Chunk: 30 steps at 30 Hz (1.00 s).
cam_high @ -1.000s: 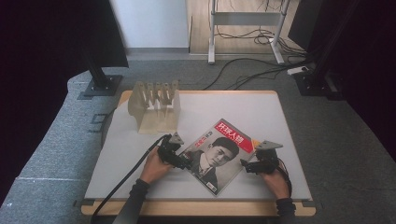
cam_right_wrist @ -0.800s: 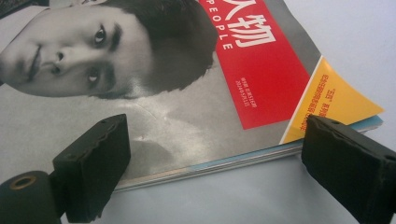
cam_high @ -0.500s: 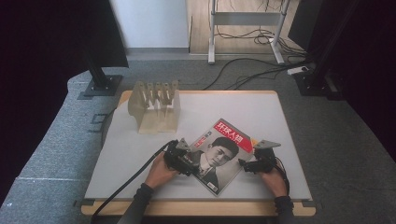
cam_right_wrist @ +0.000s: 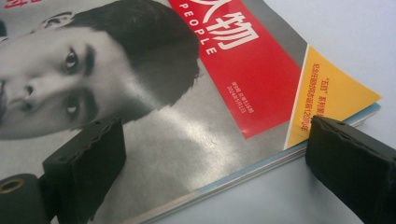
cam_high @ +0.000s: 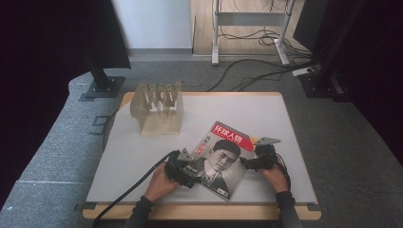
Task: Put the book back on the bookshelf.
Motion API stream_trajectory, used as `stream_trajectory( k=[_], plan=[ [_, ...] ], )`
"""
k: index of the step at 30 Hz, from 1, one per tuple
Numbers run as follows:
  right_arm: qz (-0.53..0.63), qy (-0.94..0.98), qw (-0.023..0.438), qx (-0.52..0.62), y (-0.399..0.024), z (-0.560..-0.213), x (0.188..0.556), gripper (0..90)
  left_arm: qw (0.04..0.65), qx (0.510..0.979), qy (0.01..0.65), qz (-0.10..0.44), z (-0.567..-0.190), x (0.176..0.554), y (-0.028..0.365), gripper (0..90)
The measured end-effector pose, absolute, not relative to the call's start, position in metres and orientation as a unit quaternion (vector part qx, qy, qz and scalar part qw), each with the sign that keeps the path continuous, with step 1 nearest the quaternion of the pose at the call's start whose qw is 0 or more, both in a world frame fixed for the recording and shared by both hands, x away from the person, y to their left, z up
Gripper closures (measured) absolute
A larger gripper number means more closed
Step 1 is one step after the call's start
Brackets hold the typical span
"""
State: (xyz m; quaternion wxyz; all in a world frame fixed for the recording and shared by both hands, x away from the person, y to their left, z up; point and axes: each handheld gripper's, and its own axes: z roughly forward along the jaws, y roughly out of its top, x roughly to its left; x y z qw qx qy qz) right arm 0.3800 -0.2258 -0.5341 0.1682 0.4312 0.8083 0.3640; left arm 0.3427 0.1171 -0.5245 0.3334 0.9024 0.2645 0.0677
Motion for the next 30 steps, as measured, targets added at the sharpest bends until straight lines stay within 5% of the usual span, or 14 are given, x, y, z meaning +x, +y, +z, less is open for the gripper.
stream_trajectory(
  k=[17,30],
  plan=[
    [0.364,0.814,0.162,0.422,-0.211,-0.534,0.408,2.2,0.349,0.901,0.254,0.048,-0.524,0.317,0.12,0.0],
    [0.361,0.811,0.172,0.426,-0.22,-0.528,0.414,8.4,0.334,0.901,0.261,0.093,-0.528,0.318,0.129,0.0]
  ],
)
